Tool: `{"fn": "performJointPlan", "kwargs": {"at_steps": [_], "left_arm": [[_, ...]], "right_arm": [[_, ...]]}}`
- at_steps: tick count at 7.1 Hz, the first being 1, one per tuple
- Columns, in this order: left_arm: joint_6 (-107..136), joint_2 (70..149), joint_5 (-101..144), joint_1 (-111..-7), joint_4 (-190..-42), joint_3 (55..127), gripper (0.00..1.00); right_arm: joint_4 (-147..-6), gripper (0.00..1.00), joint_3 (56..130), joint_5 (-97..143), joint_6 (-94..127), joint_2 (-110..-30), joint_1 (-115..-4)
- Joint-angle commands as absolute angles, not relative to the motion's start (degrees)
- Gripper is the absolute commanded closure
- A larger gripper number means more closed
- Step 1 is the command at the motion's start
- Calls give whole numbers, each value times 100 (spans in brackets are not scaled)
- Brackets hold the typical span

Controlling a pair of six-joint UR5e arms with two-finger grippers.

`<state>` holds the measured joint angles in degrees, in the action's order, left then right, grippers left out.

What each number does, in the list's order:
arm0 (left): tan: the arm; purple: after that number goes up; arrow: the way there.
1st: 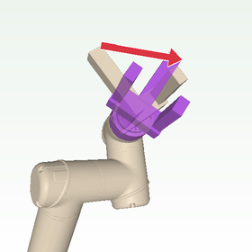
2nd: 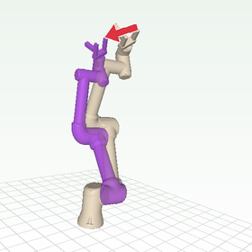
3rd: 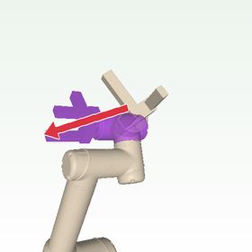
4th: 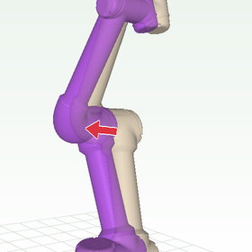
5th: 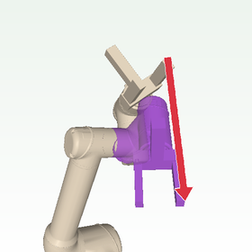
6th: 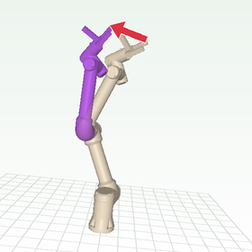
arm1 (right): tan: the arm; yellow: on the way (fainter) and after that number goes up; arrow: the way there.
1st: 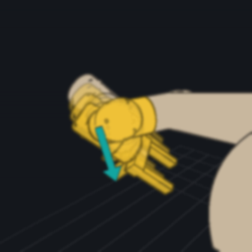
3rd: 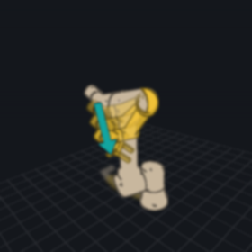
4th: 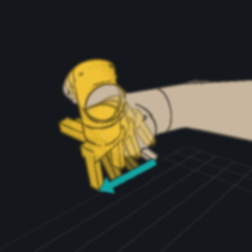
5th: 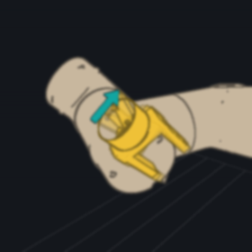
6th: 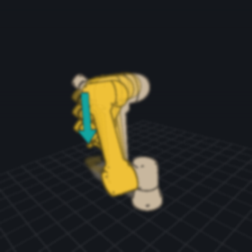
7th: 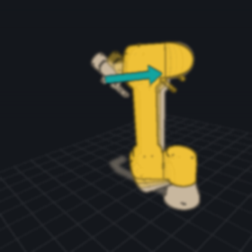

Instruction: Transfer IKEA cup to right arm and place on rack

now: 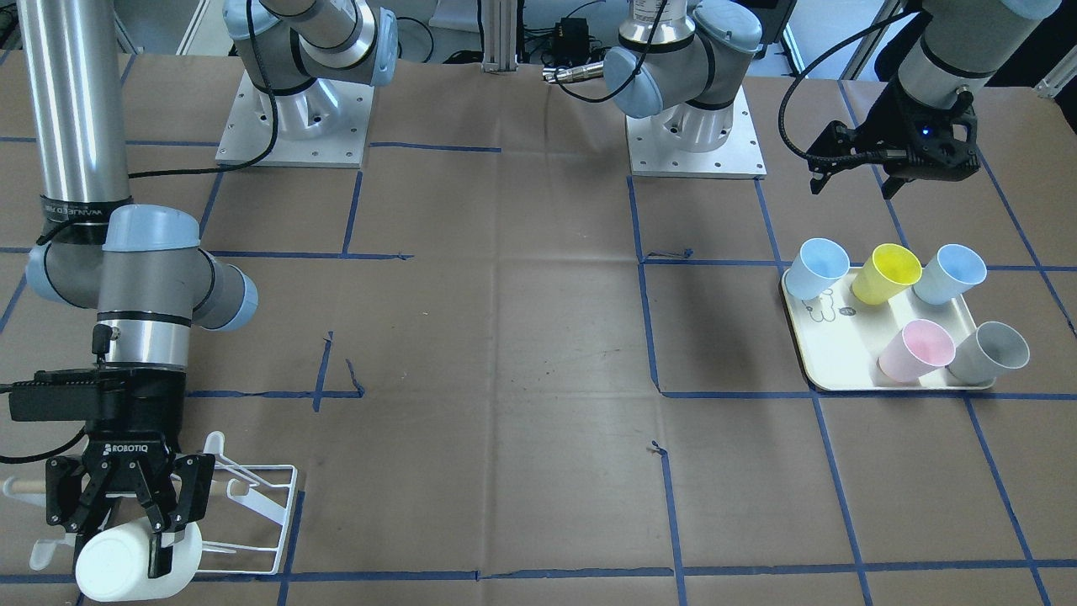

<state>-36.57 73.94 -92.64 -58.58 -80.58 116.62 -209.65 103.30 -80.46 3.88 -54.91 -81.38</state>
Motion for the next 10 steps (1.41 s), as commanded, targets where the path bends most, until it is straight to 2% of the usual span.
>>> {"fn": "performJointPlan", "kwargs": {"at_steps": [1, 2, 3, 4, 7, 10], "left_arm": [[-3850, 7496, -9255, -5660, -7727, 11891, 1], [-3850, 7654, -9246, -5651, -7378, 12066, 1], [-3841, 7829, -9246, -5660, -6817, 12328, 1], [-3815, 7927, -9237, -5651, -6446, 12670, 1], [-3647, 8032, -9246, -5651, -6144, 13122, 1], [-3613, 8534, -9272, -5651, -5783, 13140, 1]], "right_arm": [[-20971, 82, 10414, -8042, 404, -5458, -8147], [-20971, 76, 10441, -8033, 404, -5415, -8147], [-20971, 17, 10441, -8051, 430, -5423, -8147], [-20927, 0, 10433, -8051, 448, -5423, -8147], [-20726, 0, 10293, -7998, 448, -5598, -8147], [-19846, 0, 10300, -7981, 475, -6422, -8191]]}}
